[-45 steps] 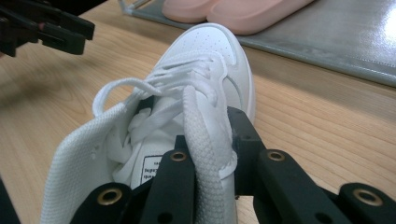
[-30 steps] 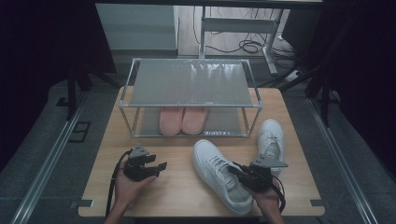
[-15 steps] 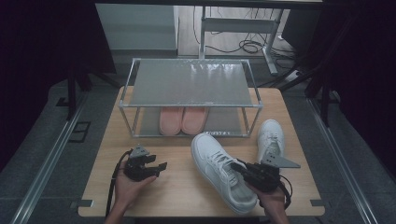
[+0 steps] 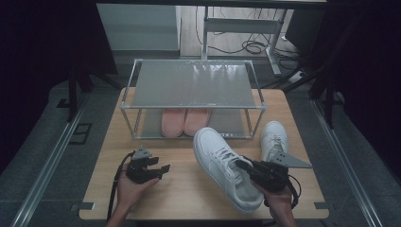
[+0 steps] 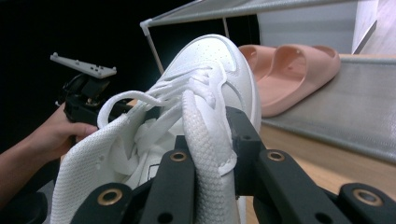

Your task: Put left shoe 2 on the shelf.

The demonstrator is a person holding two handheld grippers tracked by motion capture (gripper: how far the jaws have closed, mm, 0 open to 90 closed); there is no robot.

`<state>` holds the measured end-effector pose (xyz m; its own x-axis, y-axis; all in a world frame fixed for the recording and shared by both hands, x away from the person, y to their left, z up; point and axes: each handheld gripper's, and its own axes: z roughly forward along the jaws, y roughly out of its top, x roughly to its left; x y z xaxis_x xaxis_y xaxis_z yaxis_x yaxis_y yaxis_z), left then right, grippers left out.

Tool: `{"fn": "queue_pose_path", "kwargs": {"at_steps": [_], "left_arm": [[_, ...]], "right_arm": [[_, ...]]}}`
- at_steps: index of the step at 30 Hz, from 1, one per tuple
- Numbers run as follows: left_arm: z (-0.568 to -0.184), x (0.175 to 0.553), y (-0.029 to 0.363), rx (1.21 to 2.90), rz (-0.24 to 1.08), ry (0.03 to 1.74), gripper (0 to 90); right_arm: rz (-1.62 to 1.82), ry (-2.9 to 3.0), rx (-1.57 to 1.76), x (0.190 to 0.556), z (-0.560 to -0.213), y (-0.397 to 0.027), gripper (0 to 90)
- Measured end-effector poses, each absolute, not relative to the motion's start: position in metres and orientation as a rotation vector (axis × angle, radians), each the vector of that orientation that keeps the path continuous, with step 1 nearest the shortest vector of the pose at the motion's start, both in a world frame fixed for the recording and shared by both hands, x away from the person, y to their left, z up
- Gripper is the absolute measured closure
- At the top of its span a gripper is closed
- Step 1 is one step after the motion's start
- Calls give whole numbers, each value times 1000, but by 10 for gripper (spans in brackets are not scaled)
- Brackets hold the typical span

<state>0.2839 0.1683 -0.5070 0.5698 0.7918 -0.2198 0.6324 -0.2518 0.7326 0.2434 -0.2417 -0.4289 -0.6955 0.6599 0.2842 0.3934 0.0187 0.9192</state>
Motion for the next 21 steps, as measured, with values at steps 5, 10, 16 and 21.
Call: {"fn": "queue_pose_path", "kwargs": {"at_steps": [5, 10, 16, 21], "left_arm": [[-505, 283, 171, 1968, 245, 1144, 397], [-505, 284, 171, 1971, 245, 1142, 397], [-505, 284, 171, 1969, 242, 1142, 397], [-505, 284, 171, 1968, 239, 1140, 397]], "right_arm": [[1754, 2039, 1080, 248, -417, -240, 817], [1783, 2028, 1050, 254, -401, -237, 817], [1808, 1993, 1027, 264, -381, -233, 817], [1814, 1975, 1024, 274, -368, -230, 817]]}}
